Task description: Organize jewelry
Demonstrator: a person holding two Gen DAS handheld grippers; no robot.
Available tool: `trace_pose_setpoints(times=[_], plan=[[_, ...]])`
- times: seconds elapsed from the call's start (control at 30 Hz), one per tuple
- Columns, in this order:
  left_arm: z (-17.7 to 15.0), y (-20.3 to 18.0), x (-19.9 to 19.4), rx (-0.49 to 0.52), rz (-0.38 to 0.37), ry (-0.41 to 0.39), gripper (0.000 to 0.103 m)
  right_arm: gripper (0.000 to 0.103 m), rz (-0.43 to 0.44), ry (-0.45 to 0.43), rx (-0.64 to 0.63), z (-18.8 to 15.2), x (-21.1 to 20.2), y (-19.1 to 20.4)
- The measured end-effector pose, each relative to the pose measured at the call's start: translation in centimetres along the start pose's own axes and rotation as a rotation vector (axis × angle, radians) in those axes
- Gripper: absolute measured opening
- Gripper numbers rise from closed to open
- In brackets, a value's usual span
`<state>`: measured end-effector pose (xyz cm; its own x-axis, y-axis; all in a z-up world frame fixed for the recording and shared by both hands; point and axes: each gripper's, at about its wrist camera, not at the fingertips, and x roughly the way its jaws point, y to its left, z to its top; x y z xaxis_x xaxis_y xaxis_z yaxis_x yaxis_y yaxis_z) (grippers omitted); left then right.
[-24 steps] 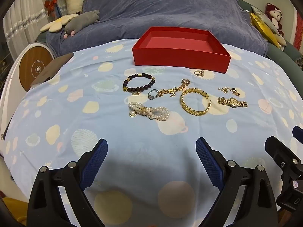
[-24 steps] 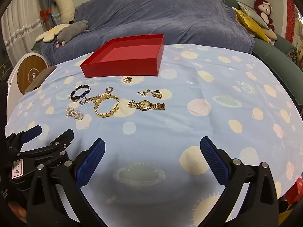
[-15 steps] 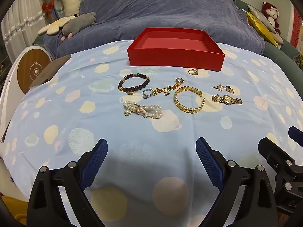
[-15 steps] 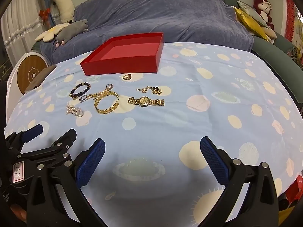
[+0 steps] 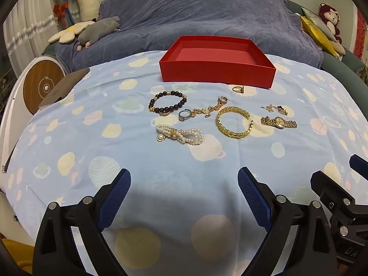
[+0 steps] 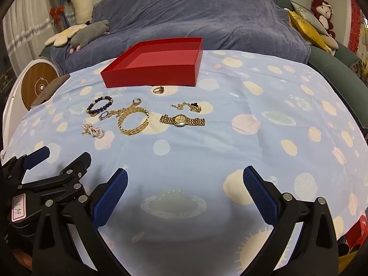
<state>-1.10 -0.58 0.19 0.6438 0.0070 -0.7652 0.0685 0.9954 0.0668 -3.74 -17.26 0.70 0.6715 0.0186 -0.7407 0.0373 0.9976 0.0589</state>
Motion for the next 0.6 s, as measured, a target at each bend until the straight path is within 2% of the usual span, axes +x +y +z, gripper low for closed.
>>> trace_pose_setpoints(times=[0.6], plan=[[-0.26, 0.70, 0.41, -0.010, -0.010, 0.011, 0.092, 0.098, -0.025, -0.022, 0.007, -0.29, 0.18, 0.28]])
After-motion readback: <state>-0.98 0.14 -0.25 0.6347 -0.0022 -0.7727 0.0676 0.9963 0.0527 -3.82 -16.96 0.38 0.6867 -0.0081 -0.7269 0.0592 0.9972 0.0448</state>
